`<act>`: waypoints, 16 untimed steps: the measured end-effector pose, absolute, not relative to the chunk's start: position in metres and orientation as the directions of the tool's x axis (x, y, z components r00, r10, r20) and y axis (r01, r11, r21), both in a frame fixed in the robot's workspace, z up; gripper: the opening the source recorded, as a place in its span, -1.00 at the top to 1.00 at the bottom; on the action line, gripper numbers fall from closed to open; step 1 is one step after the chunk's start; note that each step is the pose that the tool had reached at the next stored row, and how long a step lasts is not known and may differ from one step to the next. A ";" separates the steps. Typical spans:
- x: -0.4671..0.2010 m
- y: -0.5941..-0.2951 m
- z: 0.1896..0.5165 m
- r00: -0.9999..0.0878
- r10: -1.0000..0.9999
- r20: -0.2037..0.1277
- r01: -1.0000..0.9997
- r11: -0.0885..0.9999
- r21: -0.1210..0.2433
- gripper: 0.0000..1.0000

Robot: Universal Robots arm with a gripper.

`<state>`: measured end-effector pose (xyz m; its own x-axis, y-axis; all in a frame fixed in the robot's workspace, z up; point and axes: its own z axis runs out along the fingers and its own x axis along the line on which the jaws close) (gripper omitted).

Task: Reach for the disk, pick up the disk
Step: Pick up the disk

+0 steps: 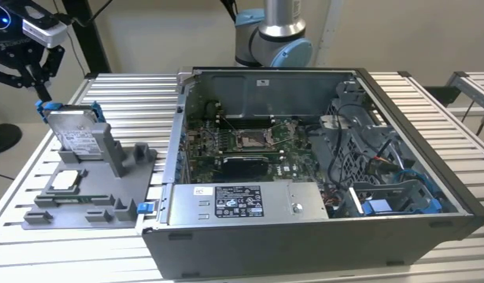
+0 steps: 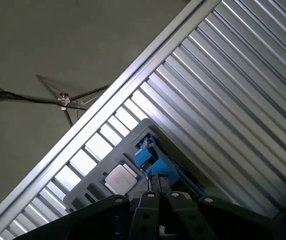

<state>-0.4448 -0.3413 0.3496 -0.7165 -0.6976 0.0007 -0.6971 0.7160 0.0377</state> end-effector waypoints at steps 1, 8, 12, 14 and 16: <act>-0.445 -0.341 0.350 -0.704 -0.711 0.001 -0.710 0.703 0.038 1.00; -0.445 -0.341 0.349 -0.607 -0.794 0.000 -0.794 0.607 0.037 1.00; -0.445 -0.341 0.349 -0.548 -0.837 -0.003 -0.836 0.548 0.033 1.00; -0.445 -0.341 0.349 -0.517 -0.856 -0.004 -0.855 0.517 0.031 1.00; -0.445 -0.341 0.349 -0.486 -0.874 -0.006 -0.874 0.486 0.027 1.00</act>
<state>-0.4449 -0.3413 0.3488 -0.4863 -0.8738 -0.0061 -0.8735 0.4860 0.0270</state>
